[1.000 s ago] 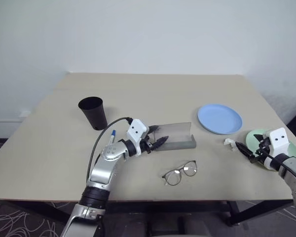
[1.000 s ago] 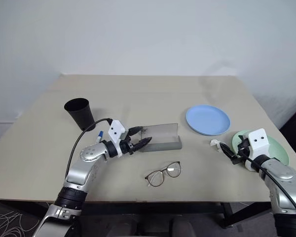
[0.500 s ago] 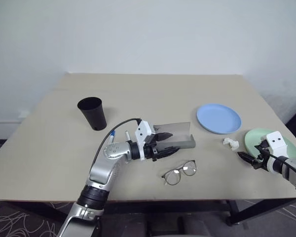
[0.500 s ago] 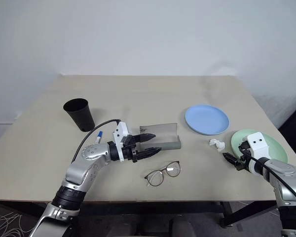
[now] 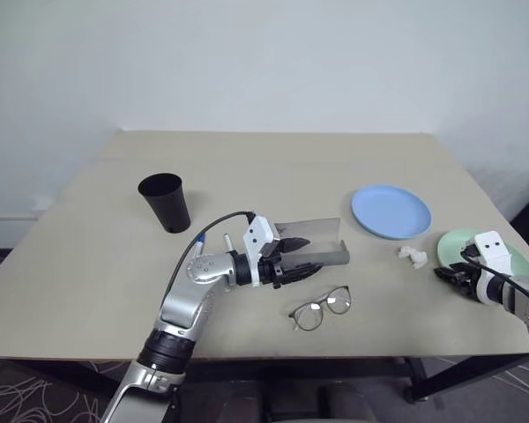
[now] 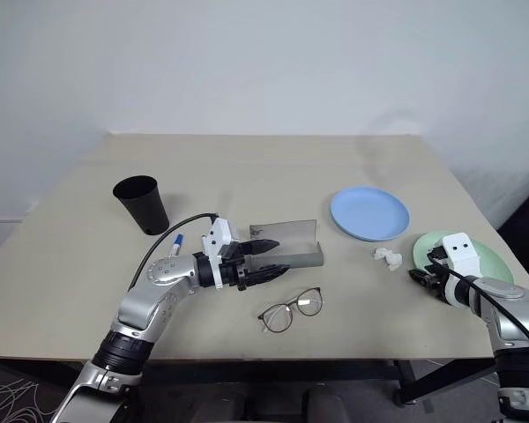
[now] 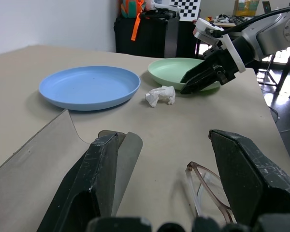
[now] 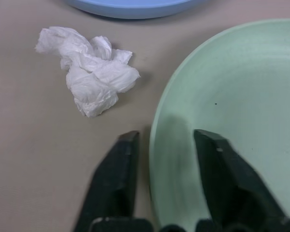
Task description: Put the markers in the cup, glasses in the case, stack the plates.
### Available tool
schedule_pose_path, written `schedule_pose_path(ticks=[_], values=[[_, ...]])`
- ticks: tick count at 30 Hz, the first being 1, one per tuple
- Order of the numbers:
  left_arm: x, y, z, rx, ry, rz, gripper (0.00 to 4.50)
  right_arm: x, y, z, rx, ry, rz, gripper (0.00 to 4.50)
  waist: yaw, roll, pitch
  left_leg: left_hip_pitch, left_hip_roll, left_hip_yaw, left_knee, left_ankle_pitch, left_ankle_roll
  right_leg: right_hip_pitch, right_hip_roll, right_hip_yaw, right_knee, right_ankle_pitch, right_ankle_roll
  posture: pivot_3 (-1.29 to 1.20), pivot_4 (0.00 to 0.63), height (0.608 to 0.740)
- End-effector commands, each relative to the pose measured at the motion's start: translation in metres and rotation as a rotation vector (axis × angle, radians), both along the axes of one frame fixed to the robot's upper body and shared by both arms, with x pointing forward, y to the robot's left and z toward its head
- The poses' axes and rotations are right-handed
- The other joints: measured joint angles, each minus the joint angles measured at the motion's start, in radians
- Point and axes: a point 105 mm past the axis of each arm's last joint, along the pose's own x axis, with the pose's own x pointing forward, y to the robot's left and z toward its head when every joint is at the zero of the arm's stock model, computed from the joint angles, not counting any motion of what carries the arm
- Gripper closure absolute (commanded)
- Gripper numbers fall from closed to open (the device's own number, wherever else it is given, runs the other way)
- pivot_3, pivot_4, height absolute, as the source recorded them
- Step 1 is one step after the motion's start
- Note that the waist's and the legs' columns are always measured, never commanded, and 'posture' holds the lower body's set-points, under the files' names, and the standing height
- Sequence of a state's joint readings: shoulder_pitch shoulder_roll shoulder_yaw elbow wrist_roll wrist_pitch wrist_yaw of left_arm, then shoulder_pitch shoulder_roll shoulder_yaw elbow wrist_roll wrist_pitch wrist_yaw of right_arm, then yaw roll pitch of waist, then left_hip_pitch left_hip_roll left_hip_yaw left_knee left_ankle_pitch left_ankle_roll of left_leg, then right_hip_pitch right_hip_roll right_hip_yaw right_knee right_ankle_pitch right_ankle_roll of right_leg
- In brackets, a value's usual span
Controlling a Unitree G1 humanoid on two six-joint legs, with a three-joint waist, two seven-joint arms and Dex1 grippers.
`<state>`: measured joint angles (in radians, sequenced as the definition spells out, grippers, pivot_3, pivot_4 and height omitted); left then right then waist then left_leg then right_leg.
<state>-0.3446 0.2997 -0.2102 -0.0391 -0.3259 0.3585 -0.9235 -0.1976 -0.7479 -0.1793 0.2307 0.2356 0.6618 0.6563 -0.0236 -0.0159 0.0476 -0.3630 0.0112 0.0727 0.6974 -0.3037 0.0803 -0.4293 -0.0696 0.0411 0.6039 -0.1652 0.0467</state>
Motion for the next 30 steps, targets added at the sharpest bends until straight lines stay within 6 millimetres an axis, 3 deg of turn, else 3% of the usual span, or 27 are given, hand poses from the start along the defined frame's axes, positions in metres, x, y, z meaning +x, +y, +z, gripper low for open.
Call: schedule_pose_path(ticks=[1,3,9,16,20,23,27,30], values=[[0.003,-0.004,0.013,-0.005,-0.064,-0.008,1.36,0.009,-0.003,0.016,-0.018,-0.049,-0.011,3.77,0.0,0.0,0.0,0.0,0.0,0.0,0.0,0.0,0.0,0.0,0.0,0.0,0.0,0.0,0.0,0.0,0.0,0.732],[0.003,-0.004,0.013,-0.005,-0.065,-0.007,1.36,0.01,-0.003,0.017,-0.019,-0.05,-0.009,4.43,-0.001,0.0,0.0,0.0,0.0,0.0,0.0,0.0,0.0,0.0,0.0,0.0,0.0,0.0,0.0,0.0,0.0,0.732],[0.005,-0.005,0.013,-0.009,-0.071,0.004,1.36,0.02,-0.007,0.029,-0.097,-0.114,-0.003,4.48,-0.007,-0.002,0.0,0.001,0.001,0.001,0.002,0.0,0.0,0.001,0.0,0.001,0.0,0.0,0.0,0.0,0.0,0.732],[0.01,-0.003,0.014,-0.016,-0.082,0.036,1.36,0.048,-0.006,0.065,-0.24,-0.28,0.055,4.48,-0.024,-0.001,0.0,0.0,0.001,0.001,0.002,0.001,0.002,0.001,-0.001,0.002,0.0,0.0,0.0,0.0,0.0,0.732],[0.012,-0.003,0.014,-0.019,-0.085,0.046,1.36,0.064,0.011,0.088,-0.257,-0.372,0.151,4.48,-0.025,-0.001,0.0,0.0,0.0,0.001,0.001,0.001,0.002,0.001,0.0,0.001,0.0,0.0,0.0,0.0,0.0,0.732],[0.013,-0.002,0.014,-0.021,-0.087,0.053,1.36,0.073,0.035,0.096,-0.251,-0.419,0.277,4.48,-0.025,0.0,0.0,0.0,-0.001,0.0,0.0,0.001,0.002,0.0,0.001,0.001,0.001,0.0,0.0,0.0,0.0,0.732],[0.016,-0.003,0.014,-0.023,-0.091,0.056,1.36,0.087,0.069,0.094,-0.234,-0.433,0.431,4.48,-0.026,0.0,0.0,0.0,0.0,-0.001,0.0,0.001,0.002,0.001,0.0,0.001,0.001,0.0,0.0,0.0,0.0,0.732],[0.018,-0.003,0.015,-0.025,-0.094,0.057,1.36,0.095,0.081,0.089,-0.221,-0.425,0.481,4.48,-0.028,0.0,0.0,0.0,0.0,0.0,0.0,0.001,0.002,0.001,0.0,0.001,0.001,0.0,0.0,0.0,0.0,0.732]])
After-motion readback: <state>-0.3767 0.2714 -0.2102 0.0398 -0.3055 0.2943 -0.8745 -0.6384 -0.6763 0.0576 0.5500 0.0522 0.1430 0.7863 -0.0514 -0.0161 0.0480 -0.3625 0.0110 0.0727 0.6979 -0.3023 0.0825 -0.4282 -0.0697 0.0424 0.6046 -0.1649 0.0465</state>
